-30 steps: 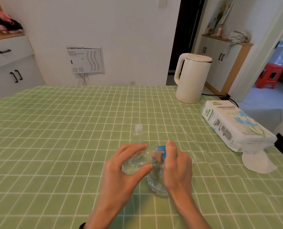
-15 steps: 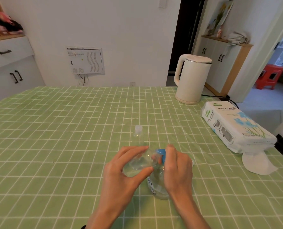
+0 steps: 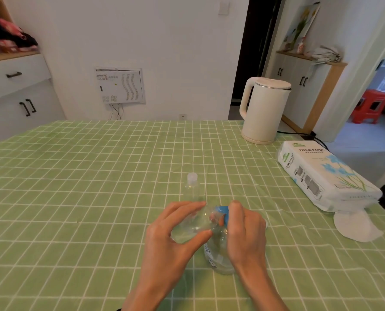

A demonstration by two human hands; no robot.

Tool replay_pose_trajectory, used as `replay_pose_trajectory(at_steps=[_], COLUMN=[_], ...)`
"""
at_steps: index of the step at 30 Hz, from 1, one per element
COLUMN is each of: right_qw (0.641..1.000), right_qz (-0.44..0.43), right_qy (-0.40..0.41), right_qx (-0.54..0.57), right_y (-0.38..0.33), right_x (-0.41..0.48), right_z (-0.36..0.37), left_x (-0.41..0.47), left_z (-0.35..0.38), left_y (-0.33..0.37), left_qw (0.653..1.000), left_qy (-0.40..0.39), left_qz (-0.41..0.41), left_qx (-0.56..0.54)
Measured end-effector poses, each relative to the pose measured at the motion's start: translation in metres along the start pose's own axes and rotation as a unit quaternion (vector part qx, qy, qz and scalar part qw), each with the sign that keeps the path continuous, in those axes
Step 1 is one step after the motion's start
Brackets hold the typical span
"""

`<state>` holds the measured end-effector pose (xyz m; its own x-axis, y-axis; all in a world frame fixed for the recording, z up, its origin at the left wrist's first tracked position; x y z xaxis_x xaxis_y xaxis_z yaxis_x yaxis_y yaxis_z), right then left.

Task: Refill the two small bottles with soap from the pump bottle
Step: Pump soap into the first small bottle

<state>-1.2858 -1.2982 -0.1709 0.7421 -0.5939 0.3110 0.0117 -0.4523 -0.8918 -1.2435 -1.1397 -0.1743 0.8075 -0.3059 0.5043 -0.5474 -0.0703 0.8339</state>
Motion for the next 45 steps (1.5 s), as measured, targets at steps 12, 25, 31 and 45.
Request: replay_pose_trajectory(at_steps=[12,25,31,45], right_qw=[0.999,1.0,1.0,1.0], right_qz=[-0.019,-0.002,0.011,-0.008], right_qy=[0.026,0.008,0.007,0.003], right_qx=[0.007,0.016,0.024,0.024], right_y=[-0.0029,-0.001,0.0043,-0.0022], right_x=[-0.0018,-0.0013,-0.0002,-0.0011], right_z=[0.0004,0.0006,0.0022,-0.0001], left_x=[0.0036,0.0026,0.0044,0.0023], left_z=[-0.0015,-0.0041,-0.0058,-0.0047], left_y=[0.0051,0.0058,0.0062,0.0038], left_qw=[1.0,0.999,0.999,0.999], left_qy=[0.006,0.008,0.01,0.003], left_qz=[0.006,0.022,0.024,0.022], left_qx=[-0.001,0.031,0.034,0.04])
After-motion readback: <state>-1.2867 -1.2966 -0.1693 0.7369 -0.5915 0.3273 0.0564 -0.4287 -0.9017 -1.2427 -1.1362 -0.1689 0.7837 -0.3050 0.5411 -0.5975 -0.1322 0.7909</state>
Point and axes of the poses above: each hand's wrist, its own x-axis towards the middle knuckle, its own z-axis out of the palm, y = z × x, the point moved 3 cm from there along x, towards the middle knuckle
